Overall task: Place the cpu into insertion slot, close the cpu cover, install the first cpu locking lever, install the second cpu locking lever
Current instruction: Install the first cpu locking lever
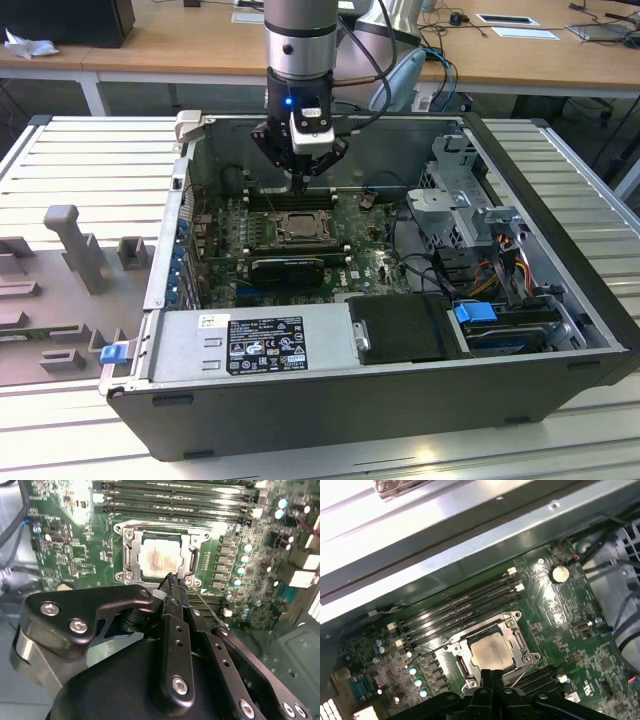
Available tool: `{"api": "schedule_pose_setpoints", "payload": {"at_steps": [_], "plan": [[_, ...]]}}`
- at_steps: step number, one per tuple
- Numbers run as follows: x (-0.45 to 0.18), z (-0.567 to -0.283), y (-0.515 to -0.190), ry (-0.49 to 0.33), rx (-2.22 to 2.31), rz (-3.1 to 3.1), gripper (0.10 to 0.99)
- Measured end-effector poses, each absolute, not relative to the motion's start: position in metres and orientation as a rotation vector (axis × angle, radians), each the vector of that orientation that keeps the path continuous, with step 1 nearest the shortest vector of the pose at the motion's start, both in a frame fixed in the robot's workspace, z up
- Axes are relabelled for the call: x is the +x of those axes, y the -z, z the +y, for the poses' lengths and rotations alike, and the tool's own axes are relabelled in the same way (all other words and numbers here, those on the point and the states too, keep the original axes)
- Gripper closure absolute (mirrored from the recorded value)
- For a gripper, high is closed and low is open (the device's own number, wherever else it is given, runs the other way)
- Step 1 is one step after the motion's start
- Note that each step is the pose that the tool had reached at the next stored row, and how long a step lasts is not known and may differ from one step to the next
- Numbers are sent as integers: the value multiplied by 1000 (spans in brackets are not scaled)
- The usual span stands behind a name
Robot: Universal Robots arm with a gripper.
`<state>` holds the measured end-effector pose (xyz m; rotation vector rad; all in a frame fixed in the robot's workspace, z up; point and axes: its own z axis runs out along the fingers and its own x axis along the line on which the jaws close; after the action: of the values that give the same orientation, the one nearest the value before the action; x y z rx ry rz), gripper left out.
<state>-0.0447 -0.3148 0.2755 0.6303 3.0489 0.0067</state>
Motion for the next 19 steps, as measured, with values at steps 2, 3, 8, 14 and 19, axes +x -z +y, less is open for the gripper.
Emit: {"api": "schedule_pose_setpoints", "payload": {"at_steps": [2, 3, 8, 14, 19], "plan": [[-45, -315, -275, -8, 549, 3065, 980], [-45, -315, -275, -8, 517, 3070, 980], [-45, -315, -275, -11, 336, 3096, 980], [-45, -315, -275, -13, 167, 3110, 980], [-45, -315, -274, -16, -25, 3115, 980]]}}
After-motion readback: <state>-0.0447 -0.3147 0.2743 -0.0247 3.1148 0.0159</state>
